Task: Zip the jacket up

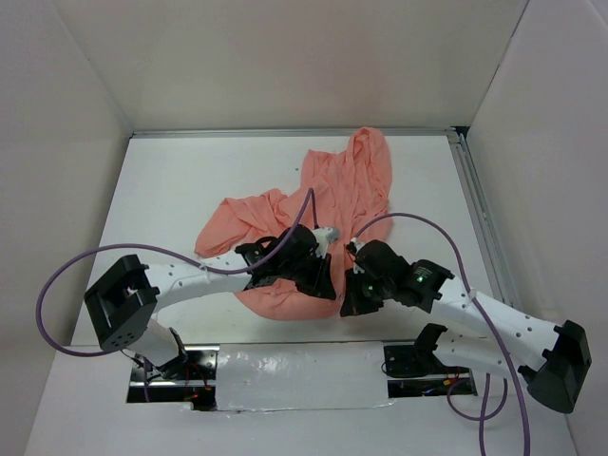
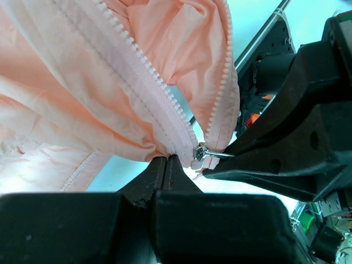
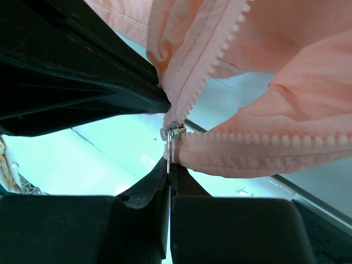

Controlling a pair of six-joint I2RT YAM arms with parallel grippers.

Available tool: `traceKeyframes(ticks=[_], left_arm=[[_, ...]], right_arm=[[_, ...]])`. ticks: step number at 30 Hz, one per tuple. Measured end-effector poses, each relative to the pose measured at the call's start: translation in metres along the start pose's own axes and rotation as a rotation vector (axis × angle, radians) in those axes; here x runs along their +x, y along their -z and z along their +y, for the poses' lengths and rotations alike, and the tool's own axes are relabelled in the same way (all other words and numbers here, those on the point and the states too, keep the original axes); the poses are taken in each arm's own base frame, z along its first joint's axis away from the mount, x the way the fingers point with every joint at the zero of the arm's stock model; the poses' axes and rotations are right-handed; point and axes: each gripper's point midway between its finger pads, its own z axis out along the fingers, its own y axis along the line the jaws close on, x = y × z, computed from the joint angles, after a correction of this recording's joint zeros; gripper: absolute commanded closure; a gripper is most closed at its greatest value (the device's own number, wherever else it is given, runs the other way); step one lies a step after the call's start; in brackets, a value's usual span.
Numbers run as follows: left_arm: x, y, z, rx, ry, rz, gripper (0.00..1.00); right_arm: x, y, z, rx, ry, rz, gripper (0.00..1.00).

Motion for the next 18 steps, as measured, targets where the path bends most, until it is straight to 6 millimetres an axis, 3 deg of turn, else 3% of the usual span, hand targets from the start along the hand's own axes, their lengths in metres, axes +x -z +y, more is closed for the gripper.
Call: traceKeyframes(ticks=[9, 18], left_arm=[[0.0, 0.0, 0.002, -0.009, -0.028, -0.006, 1.0], [0.004, 0.0, 0.009, -0.044, -0.048, 0.005, 1.0]], right_arm=[[0.003, -0.007, -0.022, 0.126, -0.045, 0.01, 0.99], [0.009, -0.019, -0.027, 0.192, -0.019, 0.05, 0.91]])
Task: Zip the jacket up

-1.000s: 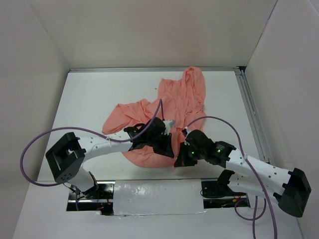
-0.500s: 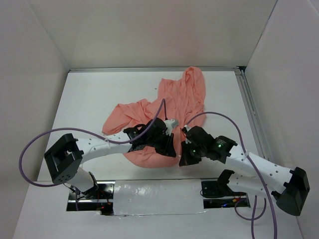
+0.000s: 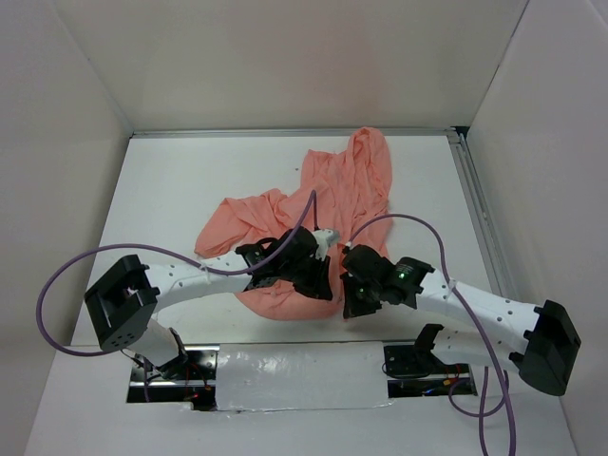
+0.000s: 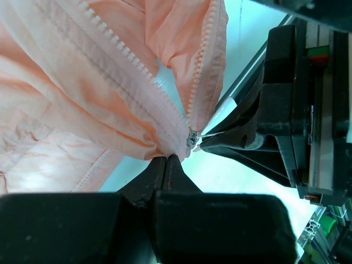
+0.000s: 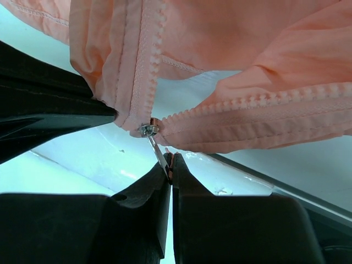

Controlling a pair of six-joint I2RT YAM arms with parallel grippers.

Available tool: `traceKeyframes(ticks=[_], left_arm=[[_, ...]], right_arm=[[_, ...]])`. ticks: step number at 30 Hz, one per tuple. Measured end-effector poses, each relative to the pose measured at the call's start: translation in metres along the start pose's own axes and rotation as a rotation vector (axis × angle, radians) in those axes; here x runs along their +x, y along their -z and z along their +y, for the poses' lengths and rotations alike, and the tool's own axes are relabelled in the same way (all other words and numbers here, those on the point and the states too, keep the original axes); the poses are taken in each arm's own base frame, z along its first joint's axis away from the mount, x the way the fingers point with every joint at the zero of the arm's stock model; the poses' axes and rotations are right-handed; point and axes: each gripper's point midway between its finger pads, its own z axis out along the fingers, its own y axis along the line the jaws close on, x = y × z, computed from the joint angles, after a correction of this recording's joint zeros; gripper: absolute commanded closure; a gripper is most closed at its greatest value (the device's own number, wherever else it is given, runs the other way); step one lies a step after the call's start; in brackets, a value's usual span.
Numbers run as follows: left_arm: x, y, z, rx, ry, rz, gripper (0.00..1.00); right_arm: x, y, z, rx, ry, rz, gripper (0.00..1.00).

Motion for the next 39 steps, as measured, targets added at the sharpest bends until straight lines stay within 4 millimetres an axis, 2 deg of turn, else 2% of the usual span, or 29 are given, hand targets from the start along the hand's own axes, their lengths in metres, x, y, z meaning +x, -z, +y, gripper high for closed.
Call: traceKeyframes(ticks=[3, 5, 6, 10, 13, 16, 24, 32, 37, 39], left_arm=[[0.0, 0.0, 0.001, -0.007, -0.002, -0.001, 1.0], [0.0, 0.0, 0.003, -0.016, -0.003, -0.001, 1.0], [0.001, 0.0, 0.004, -0.02, -0.009, 0.0, 1.0], [0.005, 0.0, 0.007, -0.036, -0.023, 0.011, 1.0], [0.005, 0.0, 0.007, -0.042, -0.025, 0.01, 1.0], [0.005, -0.001, 0.007, -0.042, -0.027, 0.009, 1.0], [0.011, -0.003, 0.008, -0.036, -0.056, 0.014, 1.0], [-0.006, 0.003, -0.004, -0.009, -0.111, -0.064, 1.0], [-0.002, 0.005, -0.001, -0.028, -0.132, -0.054, 1.0], [0.0, 0.005, 0.001, -0.037, -0.147, -0.047, 0.93]], right_arm=[[-0.001, -0.001, 0.003, -0.009, 0.005, -0.005, 0.91], [-0.002, -0.001, 0.006, -0.022, 0.01, -0.01, 0.88], [-0.002, 0.0, 0.008, -0.035, 0.016, -0.009, 0.84], [-0.002, 0.005, 0.017, -0.081, 0.022, -0.004, 0.81], [-0.004, 0.009, 0.024, -0.121, 0.012, 0.008, 0.83], [-0.008, 0.011, 0.025, -0.139, -0.012, 0.015, 1.0], [-0.03, 0.012, 0.011, -0.072, -0.08, -0.073, 1.0], [-0.055, 0.027, 0.004, 0.017, -0.076, -0.159, 1.0], [-0.051, 0.022, 0.007, 0.013, -0.048, -0.11, 1.0], [-0.047, 0.022, 0.012, -0.018, -0.034, -0.085, 1.0]])
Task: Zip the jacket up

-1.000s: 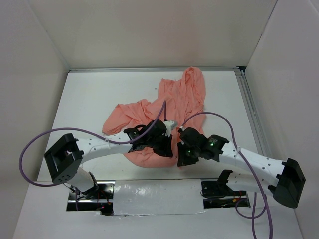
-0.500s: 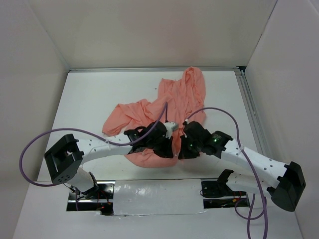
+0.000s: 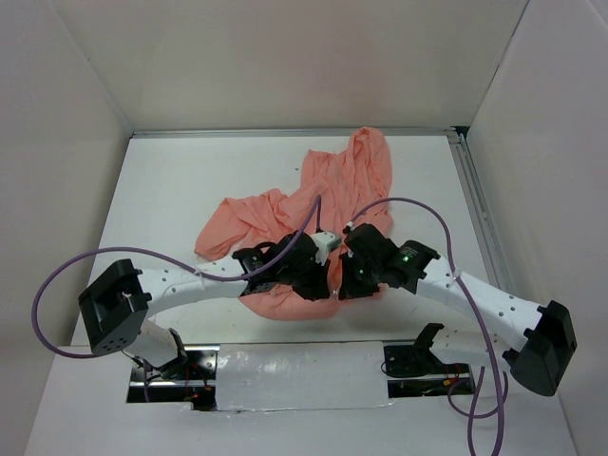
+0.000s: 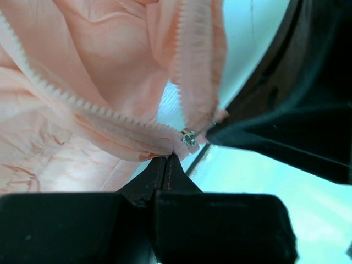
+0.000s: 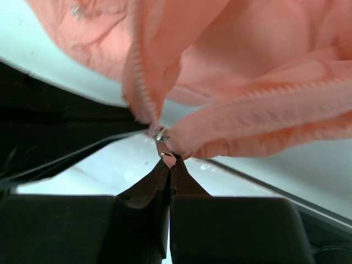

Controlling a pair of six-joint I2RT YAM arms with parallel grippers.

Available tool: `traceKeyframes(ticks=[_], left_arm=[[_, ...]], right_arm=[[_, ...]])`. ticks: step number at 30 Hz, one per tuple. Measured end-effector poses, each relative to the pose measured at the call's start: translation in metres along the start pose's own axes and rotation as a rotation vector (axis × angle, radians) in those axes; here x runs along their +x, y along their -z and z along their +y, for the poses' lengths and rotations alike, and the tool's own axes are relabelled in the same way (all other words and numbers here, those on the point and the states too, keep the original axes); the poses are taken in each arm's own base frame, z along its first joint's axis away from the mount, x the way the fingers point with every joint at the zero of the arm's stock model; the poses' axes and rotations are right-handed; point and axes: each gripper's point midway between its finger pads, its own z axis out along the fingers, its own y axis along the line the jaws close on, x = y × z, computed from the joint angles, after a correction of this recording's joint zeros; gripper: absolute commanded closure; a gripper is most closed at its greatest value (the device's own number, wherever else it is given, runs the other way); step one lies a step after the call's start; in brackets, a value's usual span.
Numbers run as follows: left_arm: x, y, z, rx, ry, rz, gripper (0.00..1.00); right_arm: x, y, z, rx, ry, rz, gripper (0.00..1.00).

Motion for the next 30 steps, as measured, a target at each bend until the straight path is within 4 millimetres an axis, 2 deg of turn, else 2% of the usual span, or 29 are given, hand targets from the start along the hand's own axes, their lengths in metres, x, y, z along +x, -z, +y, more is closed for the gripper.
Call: traceKeyframes(ticks=[1, 4, 9, 11, 14, 15, 19, 22, 25, 30], left_arm=[[0.0, 0.0, 0.001, -0.005, -0.014, 0.0, 0.89], [-0.001, 0.004, 0.004, -0.015, -0.068, -0.018, 0.61], [-0.006, 0.022, 0.007, -0.024, -0.165, -0.09, 0.36], [-0.01, 0.029, 0.008, -0.031, -0.202, -0.133, 0.11], [-0.009, 0.035, 0.016, -0.061, -0.262, -0.191, 0.06], [-0.005, 0.037, 0.019, -0.067, -0.286, -0.198, 0.01], [0.013, 0.046, 0.023, -0.042, -0.367, -0.23, 0.01], [0.017, 0.055, 0.01, 0.023, -0.445, -0.286, 0.01], [0.012, 0.06, -0.007, 0.074, -0.512, -0.341, 0.03], [0.001, 0.052, -0.022, 0.089, -0.596, -0.41, 0.07]], right_arm=[[0.002, 0.001, 0.003, -0.019, 0.005, 0.013, 1.0], [0.008, 0.004, 0.01, -0.071, 0.018, 0.051, 1.0], [0.014, 0.008, 0.017, -0.133, 0.032, 0.096, 1.0], [0.015, 0.009, 0.02, -0.157, 0.034, 0.111, 1.0], [0.014, 0.012, 0.021, -0.184, 0.033, 0.12, 1.0], [0.012, 0.013, 0.021, -0.191, 0.028, 0.12, 1.0], [0.004, 0.019, 0.023, -0.236, 0.002, 0.121, 1.0], [-0.003, 0.025, 0.026, -0.277, -0.027, 0.122, 1.0], [-0.008, 0.031, 0.03, -0.319, -0.046, 0.122, 1.0], [-0.011, 0.04, 0.037, -0.397, -0.075, 0.144, 1.0]])
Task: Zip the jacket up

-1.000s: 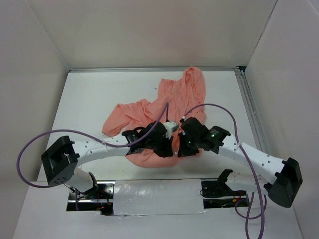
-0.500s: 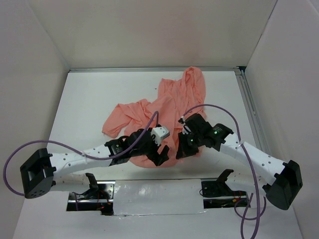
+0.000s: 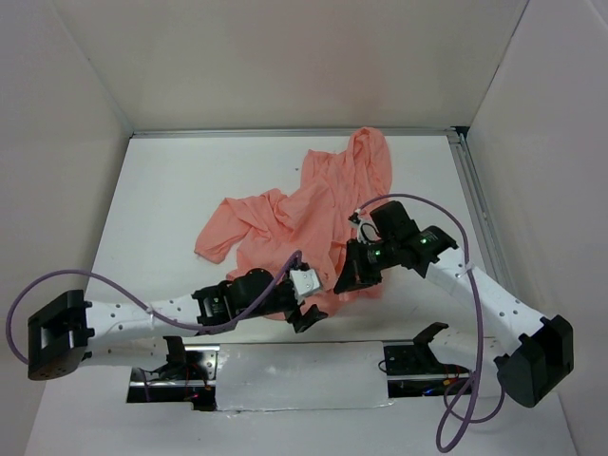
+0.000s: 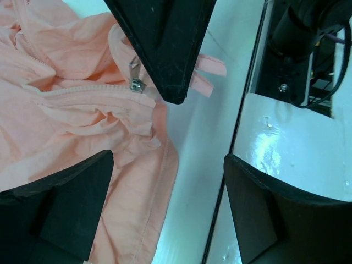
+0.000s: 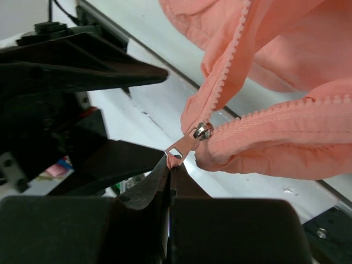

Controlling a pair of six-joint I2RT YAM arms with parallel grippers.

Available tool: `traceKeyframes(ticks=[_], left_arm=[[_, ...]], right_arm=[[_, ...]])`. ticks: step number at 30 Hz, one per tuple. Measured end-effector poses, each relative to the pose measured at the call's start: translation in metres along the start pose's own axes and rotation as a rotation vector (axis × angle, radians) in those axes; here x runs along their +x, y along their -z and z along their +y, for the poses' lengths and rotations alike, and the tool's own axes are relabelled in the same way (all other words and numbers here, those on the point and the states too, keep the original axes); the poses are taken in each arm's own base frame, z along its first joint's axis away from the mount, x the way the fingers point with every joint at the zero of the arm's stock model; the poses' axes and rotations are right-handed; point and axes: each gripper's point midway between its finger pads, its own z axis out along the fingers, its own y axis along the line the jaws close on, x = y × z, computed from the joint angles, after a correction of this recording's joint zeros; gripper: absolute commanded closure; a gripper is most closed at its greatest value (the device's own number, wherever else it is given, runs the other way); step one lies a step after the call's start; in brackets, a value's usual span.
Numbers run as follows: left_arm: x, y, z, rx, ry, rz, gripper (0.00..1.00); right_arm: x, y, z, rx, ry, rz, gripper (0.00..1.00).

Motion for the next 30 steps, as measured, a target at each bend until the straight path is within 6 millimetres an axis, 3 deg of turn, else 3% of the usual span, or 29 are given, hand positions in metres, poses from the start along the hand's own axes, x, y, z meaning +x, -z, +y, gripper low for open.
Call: traceKeyframes(ticks=[5, 11, 16, 28, 30], left_arm=[[0.003, -0.013, 0.008, -0.043, -0.068, -0.007, 0.11], [-0.011, -0.022, 0.017, -0.081, -0.13, -0.071, 0.24], [-0.019, -0.029, 0.027, -0.129, -0.183, -0.098, 0.27], [-0.041, -0.031, 0.04, -0.197, -0.274, -0.178, 0.34], [-0.043, -0.031, 0.042, -0.209, -0.295, -0.184, 0.42]], right_arm=[[0.0, 0.005, 0.009, -0.069, -0.02, 0.018, 1.0], [-0.001, 0.011, 0.018, -0.142, -0.031, 0.034, 1.0], [0.0, 0.014, 0.023, -0.179, -0.033, 0.046, 1.0], [-0.004, 0.018, 0.027, -0.219, -0.029, 0.038, 1.0], [-0.005, 0.019, 0.027, -0.223, -0.032, 0.036, 1.0]])
